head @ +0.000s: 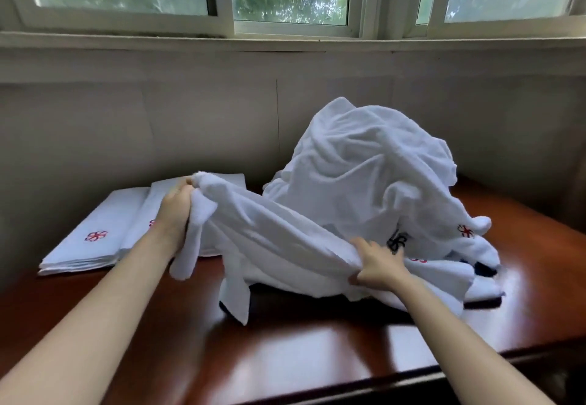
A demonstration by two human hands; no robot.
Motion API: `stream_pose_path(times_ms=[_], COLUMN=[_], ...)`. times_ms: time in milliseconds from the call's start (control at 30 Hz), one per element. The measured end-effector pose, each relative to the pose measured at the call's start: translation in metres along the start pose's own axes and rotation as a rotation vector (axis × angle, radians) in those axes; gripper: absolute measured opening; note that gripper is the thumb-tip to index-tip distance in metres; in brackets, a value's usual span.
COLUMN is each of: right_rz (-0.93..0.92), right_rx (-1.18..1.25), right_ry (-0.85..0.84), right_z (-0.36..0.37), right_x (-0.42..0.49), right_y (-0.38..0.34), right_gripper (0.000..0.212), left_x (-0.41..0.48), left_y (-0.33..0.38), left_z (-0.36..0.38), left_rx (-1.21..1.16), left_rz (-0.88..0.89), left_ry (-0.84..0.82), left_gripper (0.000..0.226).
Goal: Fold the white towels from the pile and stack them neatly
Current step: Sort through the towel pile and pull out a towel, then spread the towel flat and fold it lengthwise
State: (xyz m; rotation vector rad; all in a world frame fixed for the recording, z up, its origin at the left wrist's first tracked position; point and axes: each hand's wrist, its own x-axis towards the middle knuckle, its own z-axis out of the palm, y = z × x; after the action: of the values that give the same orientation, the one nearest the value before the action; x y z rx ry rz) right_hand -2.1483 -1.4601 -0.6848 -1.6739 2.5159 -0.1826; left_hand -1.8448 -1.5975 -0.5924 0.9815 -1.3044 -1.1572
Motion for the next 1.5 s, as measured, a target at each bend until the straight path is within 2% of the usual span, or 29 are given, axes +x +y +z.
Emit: stream_pose_path(times_ms=[67,133,167,300,400,467,567,667,733,800,933,1000,1033,1100,1167,1233,1300,1367,1400,1433,1500], right_rz=[-0.066,-0.184,-0.230,-0.283,-0.334,-0.357,-0.356,-0.311,-0.303,-0.293,-0.336,-0.400,-0.432,-0.477,-0.451,-0.406,-0.354,-0.267,-0.236,-0.220,-0.238], right_rx=[0.111,0.204,0.260,0.570,0.646,0.580,0.343,0.157,0.121,0.191,0.433,0.536,0.587,0.698,0.647,0.342,0.076,0.027,0.032,0.064,0.153], right_ry=[0.016,0.047,0.055,0.015,0.057,0.128,0.245,0.367,0.444,0.550,0.827,0.874,0.842,0.607,0.246,-0.126,-0.507,-0.840,-0.892,-0.849,-0.569], right_z=[-0.006,-0.012,-0.015,-0.030,-0.043,-0.056,-0.080,-0.095,-0.108,-0.130,-0.180,-0.190,-0.191,-0.184,-0.167,-0.136,-0.098,-0.060,-0.043,-0.028,0.001], right_x=[0.005,0.008,0.008,0.010,0.018,0.025,0.032,0.041,0.048,0.054,0.052,0.043,0.037,0.025,0.013,0.003,-0.006,-0.014,-0.014,-0.014,-0.009], right_y=[-0.018,-0.045,-0.059,-0.111,-0.137,-0.146,-0.152,-0.161,-0.170,-0.178,-0.178,-0.174,-0.171,-0.157,-0.138,-0.119,-0.112,-0.115,-0.119,-0.124,-0.134], right_gripper=[0.046,0.017,0.011,0.018,0.033,0.032,0.043,0.026,0.018,0.023,0.023,0.025,0.025,0.025,0.025,0.019,0.022,0.023,0.022,0.021,0.023], left_x=[0.010,0.020,0.024,0.022,0.024,0.032,0.043,0.055,0.062,0.069,0.067,0.061,0.056,0.039,0.015,-0.016,-0.039,-0.054,-0.059,-0.063,-0.064], left_y=[0.015,0.024,0.026,0.019,0.017,0.029,0.052,0.078,0.100,0.125,0.170,0.177,0.175,0.159,0.135,0.106,0.073,0.036,0.019,0.001,-0.036], left_z=[-0.027,-0.054,-0.067,-0.109,-0.142,-0.166,-0.196,-0.214,-0.222,-0.227,-0.231,-0.237,-0.239,-0.244,-0.250,-0.254,-0.253,-0.242,-0.234,-0.226,-0.209], left_rx=[-0.055,0.053,0.121,0.368,0.325,0.251,0.260,0.315,0.391,0.472,0.509,0.483,0.482,0.508,0.644,0.921,1.202,1.302,1.325,1.349,1.429], left_rz=[0.074,0.119,0.130,0.102,0.024,-0.056,-0.082,-0.009,0.053,0.119,0.396,0.491,0.499,0.484,0.356,0.025,-0.362,-0.640,-0.700,-0.698,-0.555], left_ry=[0.075,0.174,0.228,0.376,0.477,0.546,0.634,0.750,0.807,0.870,1.026,1.049,1.039,0.875,0.481,0.026,-0.388,-0.583,-0.602,-0.601,-0.582], left_gripper=[0.037,0.038,0.036,0.028,0.029,0.024,0.033,0.036,0.033,0.025,0.027,0.030,0.034,0.028,0.032,0.046,0.045,0.041,0.036,0.032,0.035])
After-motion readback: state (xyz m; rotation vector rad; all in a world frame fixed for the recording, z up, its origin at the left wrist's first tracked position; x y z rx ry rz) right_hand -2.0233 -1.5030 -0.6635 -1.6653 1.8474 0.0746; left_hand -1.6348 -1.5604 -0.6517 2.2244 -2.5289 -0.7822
